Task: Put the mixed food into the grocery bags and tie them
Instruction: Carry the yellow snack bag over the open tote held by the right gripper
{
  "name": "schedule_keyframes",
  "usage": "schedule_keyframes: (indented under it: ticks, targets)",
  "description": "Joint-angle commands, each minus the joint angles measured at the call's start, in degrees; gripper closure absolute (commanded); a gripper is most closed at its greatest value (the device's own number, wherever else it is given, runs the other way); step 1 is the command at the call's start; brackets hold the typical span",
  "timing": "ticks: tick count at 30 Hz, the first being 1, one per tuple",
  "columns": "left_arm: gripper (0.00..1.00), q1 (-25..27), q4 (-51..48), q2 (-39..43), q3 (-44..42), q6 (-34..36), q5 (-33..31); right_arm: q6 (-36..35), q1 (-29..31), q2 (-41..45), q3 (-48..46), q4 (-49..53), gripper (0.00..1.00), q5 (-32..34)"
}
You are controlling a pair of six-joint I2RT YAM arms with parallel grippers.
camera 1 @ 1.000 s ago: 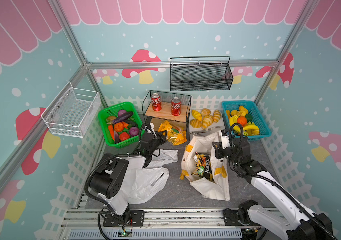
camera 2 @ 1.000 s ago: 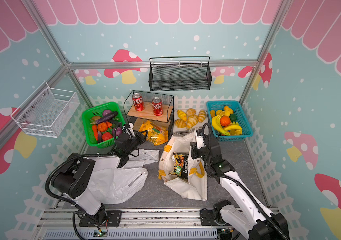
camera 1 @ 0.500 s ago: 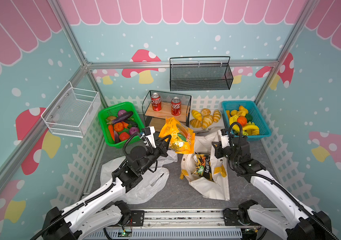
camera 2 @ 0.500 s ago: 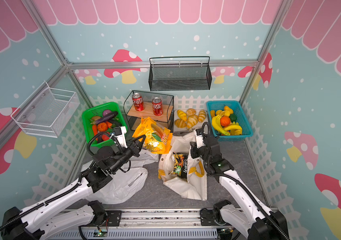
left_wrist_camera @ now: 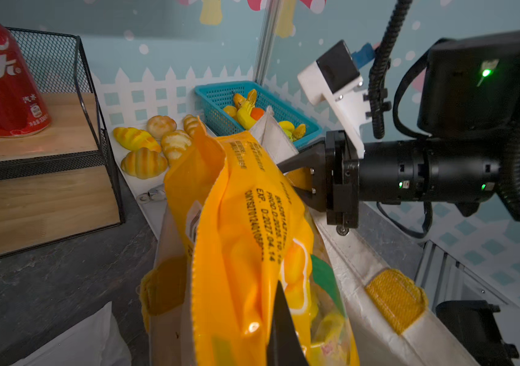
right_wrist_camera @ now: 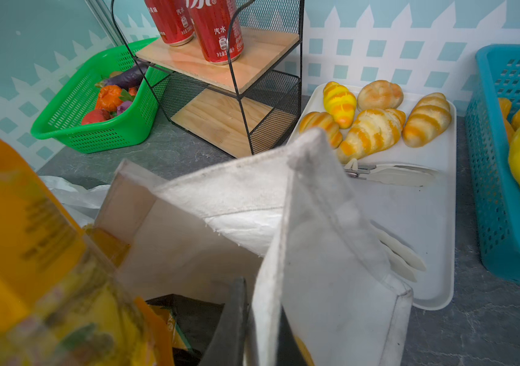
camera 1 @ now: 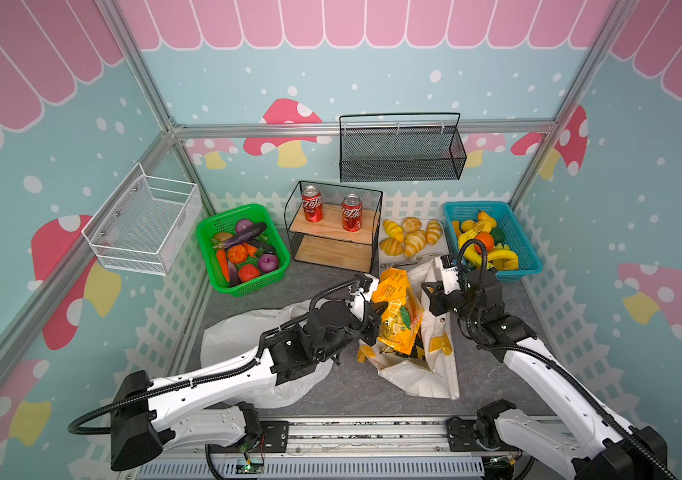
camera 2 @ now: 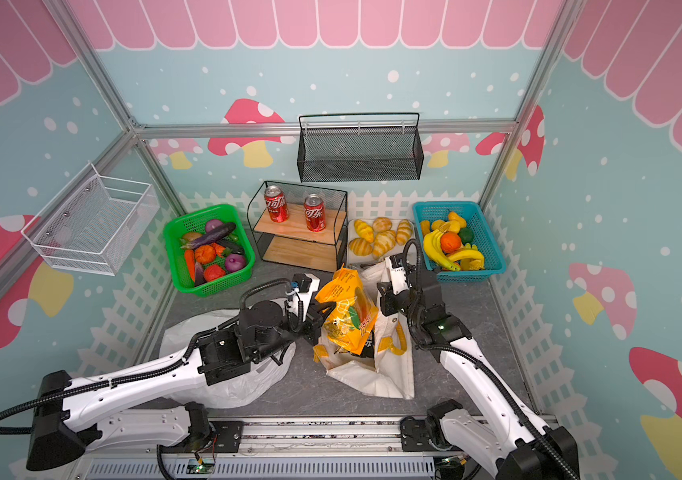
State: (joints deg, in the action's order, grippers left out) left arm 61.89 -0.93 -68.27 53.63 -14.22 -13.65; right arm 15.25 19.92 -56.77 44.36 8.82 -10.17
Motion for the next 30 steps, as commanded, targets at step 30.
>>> schedule_keyframes:
  ticks: [30]
  targets:
    - [1.0, 0.4, -11.5, -13.3, 14.7, 10.5, 1.2, 2.2, -0.6, 0.3, 11.3, 3.2, 1.0, -12.7]
